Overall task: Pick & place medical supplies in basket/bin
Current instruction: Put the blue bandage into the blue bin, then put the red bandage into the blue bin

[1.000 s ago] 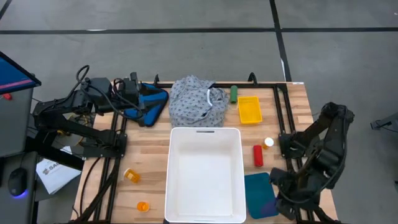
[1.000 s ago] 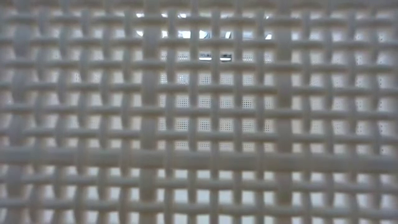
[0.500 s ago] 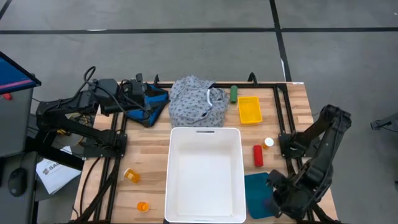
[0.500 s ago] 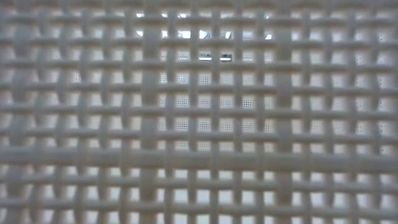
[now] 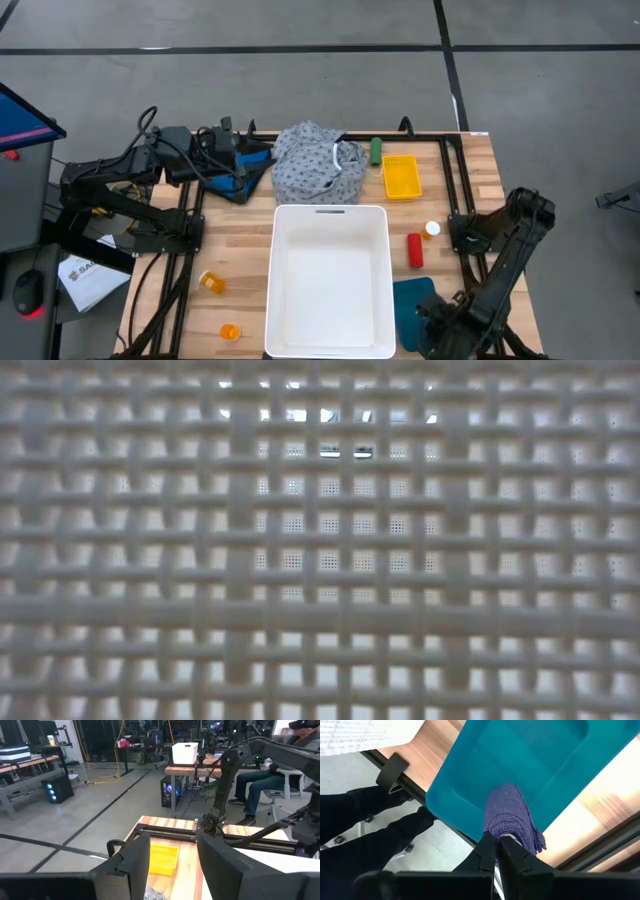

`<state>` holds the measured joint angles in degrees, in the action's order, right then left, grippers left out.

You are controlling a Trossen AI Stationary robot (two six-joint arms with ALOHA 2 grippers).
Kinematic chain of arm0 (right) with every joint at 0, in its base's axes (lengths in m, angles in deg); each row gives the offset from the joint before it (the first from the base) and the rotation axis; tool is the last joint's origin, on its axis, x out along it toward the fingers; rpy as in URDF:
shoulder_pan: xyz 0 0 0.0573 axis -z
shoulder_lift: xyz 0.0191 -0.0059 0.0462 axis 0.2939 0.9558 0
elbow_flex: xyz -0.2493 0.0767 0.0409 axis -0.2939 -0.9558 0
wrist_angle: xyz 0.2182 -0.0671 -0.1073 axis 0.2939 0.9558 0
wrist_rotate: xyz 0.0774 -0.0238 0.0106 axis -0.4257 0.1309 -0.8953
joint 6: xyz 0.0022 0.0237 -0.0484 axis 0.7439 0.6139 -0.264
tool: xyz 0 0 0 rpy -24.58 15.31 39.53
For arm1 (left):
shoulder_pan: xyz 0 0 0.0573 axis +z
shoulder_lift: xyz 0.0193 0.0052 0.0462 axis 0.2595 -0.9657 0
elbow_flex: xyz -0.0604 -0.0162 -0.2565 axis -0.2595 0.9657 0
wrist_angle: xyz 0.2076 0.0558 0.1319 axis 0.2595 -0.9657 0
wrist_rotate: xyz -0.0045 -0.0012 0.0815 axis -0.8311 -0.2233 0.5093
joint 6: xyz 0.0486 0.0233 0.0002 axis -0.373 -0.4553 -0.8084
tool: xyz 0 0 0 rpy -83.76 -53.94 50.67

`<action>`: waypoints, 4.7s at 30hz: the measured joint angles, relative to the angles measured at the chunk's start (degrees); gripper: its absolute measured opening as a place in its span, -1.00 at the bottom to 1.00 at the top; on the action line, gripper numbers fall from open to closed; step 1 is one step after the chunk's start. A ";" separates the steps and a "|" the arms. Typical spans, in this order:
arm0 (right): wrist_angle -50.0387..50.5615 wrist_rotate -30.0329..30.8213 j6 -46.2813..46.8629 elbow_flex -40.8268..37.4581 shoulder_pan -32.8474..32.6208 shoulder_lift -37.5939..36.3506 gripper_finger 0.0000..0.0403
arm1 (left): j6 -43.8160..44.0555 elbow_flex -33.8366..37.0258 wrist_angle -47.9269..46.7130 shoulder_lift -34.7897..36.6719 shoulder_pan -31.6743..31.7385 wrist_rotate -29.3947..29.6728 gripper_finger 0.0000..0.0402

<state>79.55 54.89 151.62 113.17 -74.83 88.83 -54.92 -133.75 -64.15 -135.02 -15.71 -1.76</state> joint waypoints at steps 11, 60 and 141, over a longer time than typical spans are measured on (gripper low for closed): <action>-1.14 -0.33 0.32 0.00 -1.53 3.01 -1.00 | 0.17 0.00 0.81 -0.32 0.00 0.63 -0.23; -1.59 -1.29 -5.21 0.15 0.15 5.70 -0.88 | 0.02 0.00 0.77 -0.30 0.01 1.85 -0.23; 8.76 2.96 -2.37 13.21 -0.31 4.91 -0.48 | 0.22 0.00 -0.45 -2.20 0.00 1.21 -0.23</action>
<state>88.31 57.85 149.24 126.38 -75.13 93.74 -54.71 -133.75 -64.60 -137.22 -15.71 -0.55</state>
